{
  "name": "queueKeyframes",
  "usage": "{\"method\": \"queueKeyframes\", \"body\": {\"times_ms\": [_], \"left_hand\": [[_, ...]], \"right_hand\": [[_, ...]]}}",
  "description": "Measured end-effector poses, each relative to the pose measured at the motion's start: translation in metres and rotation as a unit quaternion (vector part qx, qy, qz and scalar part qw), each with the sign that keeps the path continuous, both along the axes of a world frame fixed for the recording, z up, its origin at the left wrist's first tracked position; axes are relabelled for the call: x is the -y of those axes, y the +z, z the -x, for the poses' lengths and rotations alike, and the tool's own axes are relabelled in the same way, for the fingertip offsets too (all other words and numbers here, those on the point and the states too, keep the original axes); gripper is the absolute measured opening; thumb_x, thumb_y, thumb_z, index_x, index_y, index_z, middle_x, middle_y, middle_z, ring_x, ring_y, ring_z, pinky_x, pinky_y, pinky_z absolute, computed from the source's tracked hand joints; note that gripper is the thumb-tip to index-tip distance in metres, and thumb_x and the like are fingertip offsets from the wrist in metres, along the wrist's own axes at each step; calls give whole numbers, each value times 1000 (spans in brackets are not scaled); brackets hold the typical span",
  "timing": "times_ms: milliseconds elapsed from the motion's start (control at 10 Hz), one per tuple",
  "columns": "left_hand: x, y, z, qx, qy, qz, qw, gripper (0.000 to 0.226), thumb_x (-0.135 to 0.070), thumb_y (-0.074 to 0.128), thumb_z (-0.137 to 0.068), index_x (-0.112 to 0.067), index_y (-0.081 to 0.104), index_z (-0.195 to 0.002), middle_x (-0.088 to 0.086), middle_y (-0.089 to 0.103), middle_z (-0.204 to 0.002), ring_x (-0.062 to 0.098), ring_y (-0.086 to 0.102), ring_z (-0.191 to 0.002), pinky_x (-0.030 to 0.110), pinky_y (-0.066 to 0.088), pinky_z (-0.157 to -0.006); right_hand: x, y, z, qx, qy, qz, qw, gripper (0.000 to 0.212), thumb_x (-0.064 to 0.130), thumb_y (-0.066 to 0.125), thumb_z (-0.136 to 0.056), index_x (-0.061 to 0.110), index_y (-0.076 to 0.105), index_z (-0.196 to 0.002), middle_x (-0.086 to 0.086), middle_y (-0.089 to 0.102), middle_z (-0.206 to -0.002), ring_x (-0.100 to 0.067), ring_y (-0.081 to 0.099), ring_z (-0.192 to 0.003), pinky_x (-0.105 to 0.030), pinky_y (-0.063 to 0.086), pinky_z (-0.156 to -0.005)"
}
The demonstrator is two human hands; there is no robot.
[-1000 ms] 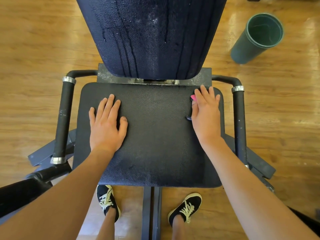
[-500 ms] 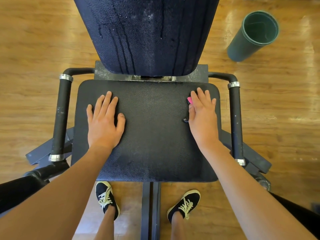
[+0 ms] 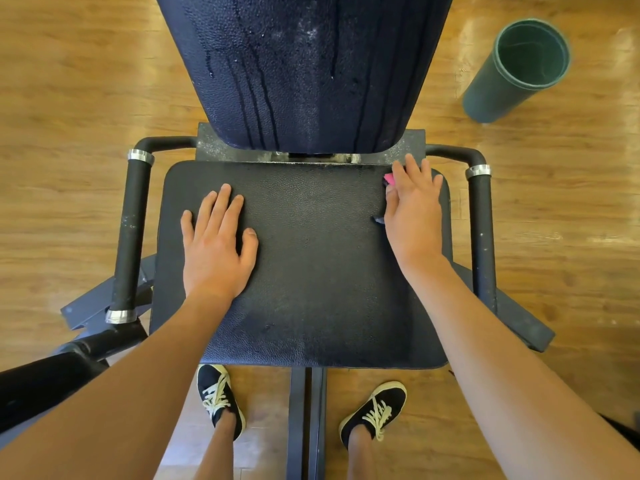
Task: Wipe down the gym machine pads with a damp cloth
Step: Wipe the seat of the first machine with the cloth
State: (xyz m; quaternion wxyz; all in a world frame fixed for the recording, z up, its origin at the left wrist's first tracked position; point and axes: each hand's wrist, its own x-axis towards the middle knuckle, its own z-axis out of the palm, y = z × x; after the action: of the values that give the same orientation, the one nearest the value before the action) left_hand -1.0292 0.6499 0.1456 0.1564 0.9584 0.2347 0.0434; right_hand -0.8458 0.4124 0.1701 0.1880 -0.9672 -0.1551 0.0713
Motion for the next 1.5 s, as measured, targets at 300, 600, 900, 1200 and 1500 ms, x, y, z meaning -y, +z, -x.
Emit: {"method": "queueKeyframes", "body": {"times_ms": [300, 600, 900, 1200, 1500], "left_hand": [[-1, 0, 0, -3, -2, 1, 1000, 55, -40, 36, -103, -18, 43, -152, 1, 27, -168, 20, 18, -155, 54, 7, -126], [-1, 3, -1, -7, 0, 2, 1000, 56, -40, 36, -102, -16, 44, -152, 2, 28, -167, 22, 19, -155, 54, 7, -126], [0, 5, -1, -7, 0, 4, 1000, 56, -41, 37, -102, -15, 44, -151, 2, 29, -167, 22, 18, -155, 54, 7, -126], [-1, 2, 0, -7, 0, 4, 1000, 55, -41, 36, -103, -17, 43, -152, 1, 27, -168, 20, 16, -156, 53, 5, -127], [0, 4, 0, -6, -1, 2, 1000, 55, -40, 36, -103, -17, 43, -152, 1, 27, -168, 21, 17, -156, 54, 6, -127]], "right_hand": [[28, 4, 61, -45, 12, -6, 999, 50, 6, 47, -105, 8, 39, -155, -13, 28, -166, -34, 12, -157, -53, 9, -127], [17, -1, 49, -2, -11, -20, 1000, 43, 12, 45, -107, 6, 49, -149, -14, 40, -160, -37, 23, -154, -50, 6, -125], [28, -5, 69, -21, -21, -46, 999, 44, 21, 43, -110, 9, 45, -152, -10, 36, -163, -32, 19, -156, -42, 1, -126], [34, -2, 103, 12, -31, -2, 999, 42, 24, 48, -106, 12, 55, -146, -10, 46, -157, -34, 33, -151, -55, 1, -121], [32, -8, 100, 24, -25, -12, 999, 39, 14, 50, -106, 8, 56, -144, -13, 48, -155, -40, 34, -149, -54, 3, -122]]}}
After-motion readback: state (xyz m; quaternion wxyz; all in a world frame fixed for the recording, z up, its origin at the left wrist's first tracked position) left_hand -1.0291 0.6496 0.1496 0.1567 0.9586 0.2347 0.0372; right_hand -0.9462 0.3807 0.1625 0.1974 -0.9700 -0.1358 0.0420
